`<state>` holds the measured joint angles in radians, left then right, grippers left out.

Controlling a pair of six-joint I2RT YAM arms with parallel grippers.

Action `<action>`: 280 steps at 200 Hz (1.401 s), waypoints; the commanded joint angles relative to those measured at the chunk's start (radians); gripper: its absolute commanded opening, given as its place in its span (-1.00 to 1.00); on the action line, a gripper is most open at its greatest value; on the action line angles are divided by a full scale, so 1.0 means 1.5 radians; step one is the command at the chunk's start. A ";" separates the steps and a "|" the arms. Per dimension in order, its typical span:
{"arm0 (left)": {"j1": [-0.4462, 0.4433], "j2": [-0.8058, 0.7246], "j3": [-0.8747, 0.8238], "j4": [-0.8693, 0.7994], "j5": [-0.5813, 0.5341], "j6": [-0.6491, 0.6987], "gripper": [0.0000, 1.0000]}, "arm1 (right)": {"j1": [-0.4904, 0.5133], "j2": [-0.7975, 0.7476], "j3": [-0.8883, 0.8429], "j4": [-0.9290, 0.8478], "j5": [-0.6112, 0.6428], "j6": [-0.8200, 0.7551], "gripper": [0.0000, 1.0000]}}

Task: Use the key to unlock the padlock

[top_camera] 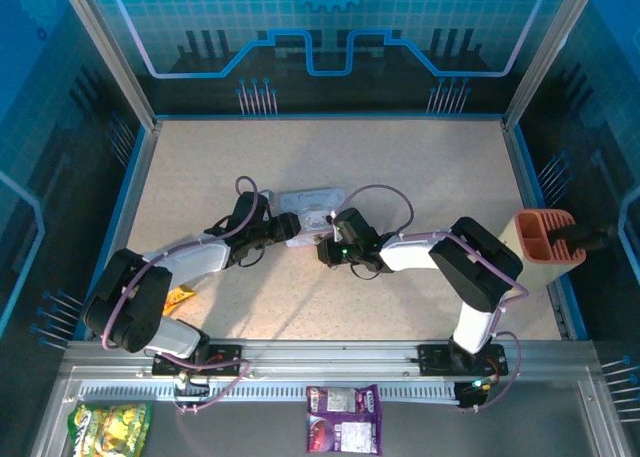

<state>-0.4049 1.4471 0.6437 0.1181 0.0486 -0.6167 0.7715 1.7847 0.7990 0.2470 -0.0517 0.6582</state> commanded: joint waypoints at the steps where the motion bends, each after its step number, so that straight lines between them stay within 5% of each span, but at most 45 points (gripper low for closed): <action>1: 0.001 -0.001 -0.022 -0.047 -0.033 -0.015 0.26 | 0.009 -0.001 -0.027 0.021 -0.032 0.043 -0.62; 162: -0.175 0.037 -0.003 -0.032 -0.136 -0.154 0.06 | -0.068 -0.021 -0.167 0.325 0.034 0.298 -0.81; 280: -0.193 0.037 0.012 -0.050 -0.178 -0.175 0.07 | -0.122 -0.019 -0.187 0.390 -0.005 0.391 -0.77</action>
<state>-0.6830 1.4746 0.6624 0.1513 -0.2054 -0.8665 0.6201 1.7599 0.5224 0.7639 -0.0551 1.2160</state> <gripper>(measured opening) 0.534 0.169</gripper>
